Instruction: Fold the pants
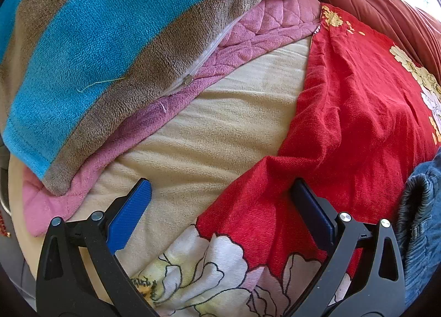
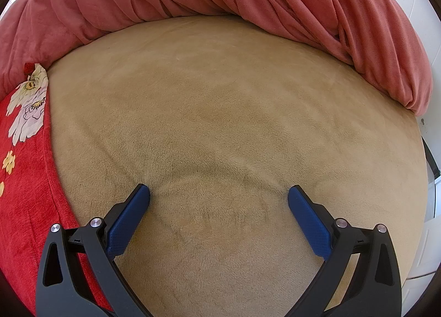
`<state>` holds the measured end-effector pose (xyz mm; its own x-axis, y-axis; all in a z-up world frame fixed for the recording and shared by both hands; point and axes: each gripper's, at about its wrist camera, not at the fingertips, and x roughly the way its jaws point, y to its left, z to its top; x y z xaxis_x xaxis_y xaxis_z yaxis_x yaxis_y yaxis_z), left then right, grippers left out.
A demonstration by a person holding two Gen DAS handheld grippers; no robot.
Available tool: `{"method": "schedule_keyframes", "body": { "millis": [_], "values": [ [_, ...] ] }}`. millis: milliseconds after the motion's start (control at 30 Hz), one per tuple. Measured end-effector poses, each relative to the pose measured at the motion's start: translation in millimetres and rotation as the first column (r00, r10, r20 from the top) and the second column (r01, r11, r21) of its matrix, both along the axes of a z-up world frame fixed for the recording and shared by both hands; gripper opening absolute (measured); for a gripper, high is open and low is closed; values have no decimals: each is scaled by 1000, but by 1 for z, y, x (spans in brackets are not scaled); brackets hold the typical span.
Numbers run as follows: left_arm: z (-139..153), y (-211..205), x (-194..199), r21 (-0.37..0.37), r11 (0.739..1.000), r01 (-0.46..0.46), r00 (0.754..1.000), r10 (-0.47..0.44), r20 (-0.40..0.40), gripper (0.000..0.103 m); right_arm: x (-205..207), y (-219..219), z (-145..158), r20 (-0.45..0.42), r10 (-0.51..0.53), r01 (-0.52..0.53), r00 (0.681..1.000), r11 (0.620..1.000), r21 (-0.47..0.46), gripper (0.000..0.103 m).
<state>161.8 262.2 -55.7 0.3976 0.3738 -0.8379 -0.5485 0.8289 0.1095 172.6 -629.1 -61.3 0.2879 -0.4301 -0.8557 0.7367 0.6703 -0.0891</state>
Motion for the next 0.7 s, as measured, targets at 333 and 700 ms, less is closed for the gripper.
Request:
{"method": "schedule_keyframes", "body": {
  "millis": [333,700],
  "values": [
    [0,0,1,6,1000,3,1000,-3,-7,95,0,0,0,0,0,0,1000,1000,0,99],
    [0,0,3,12,1000,3,1000,-3,-7,95,0,0,0,0,0,0,1000,1000,0,99]
  ]
}}
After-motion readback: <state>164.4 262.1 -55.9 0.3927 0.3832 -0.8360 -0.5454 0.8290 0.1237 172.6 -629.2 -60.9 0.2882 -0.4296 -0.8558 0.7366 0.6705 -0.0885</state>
